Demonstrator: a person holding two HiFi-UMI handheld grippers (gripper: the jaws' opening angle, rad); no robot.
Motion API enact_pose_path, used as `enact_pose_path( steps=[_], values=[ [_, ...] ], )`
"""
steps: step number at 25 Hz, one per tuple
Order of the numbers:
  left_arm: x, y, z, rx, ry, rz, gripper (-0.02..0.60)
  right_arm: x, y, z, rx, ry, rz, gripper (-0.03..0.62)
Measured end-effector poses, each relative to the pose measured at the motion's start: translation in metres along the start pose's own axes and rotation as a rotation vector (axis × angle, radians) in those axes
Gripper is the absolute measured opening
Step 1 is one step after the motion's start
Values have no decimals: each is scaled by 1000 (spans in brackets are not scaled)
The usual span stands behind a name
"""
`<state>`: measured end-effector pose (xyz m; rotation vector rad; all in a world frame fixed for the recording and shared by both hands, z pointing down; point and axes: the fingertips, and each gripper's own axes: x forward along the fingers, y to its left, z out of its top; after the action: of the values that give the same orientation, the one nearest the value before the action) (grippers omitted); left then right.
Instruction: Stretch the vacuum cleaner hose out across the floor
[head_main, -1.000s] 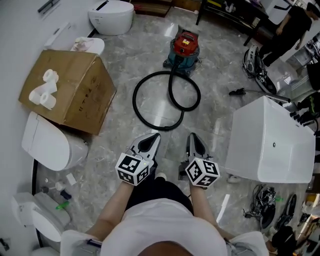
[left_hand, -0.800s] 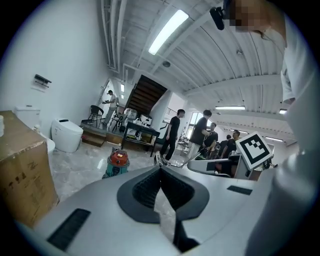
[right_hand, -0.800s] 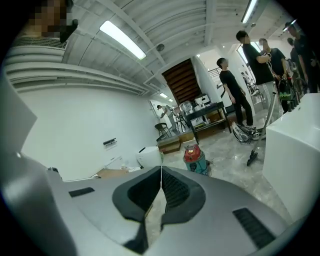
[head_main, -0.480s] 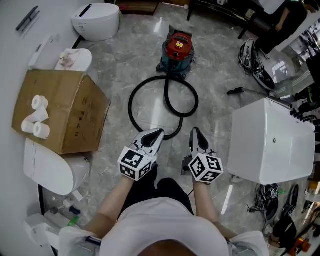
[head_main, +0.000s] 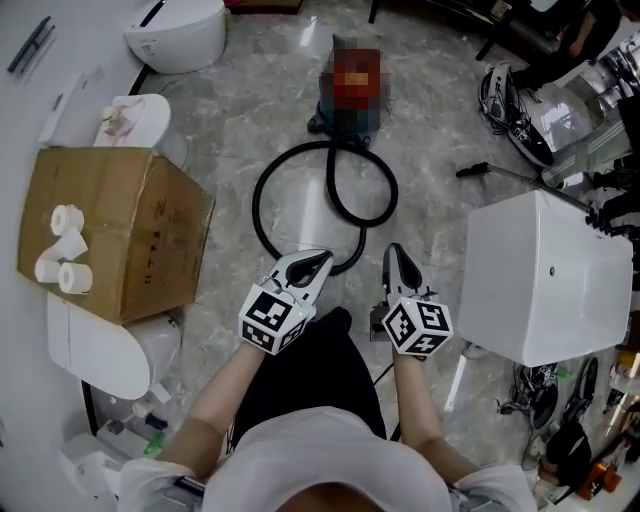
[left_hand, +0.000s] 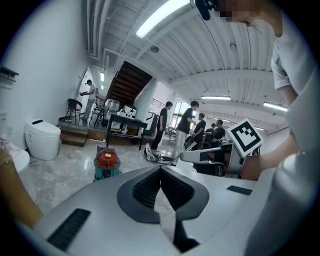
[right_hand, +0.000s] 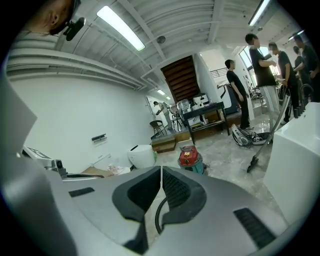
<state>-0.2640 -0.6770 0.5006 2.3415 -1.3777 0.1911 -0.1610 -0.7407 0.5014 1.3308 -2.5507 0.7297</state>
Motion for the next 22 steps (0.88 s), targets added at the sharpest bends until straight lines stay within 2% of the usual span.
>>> enact_pose_path(
  steps=[5,11,15,22],
  values=[
    [20,2,-37,6,24,2,8,13,-18,-30,-15,23,32,15],
    [59,9,-115,-9,16,-11,8,37,-63,-99,-39,51,65,15],
    [91,28,-180,-4,26,-15,8,62,-102,-154,-48,52,68,16],
    [149,83,-310,37,68,-36,8,128,-176,-276,-49,71,66,15]
  ],
)
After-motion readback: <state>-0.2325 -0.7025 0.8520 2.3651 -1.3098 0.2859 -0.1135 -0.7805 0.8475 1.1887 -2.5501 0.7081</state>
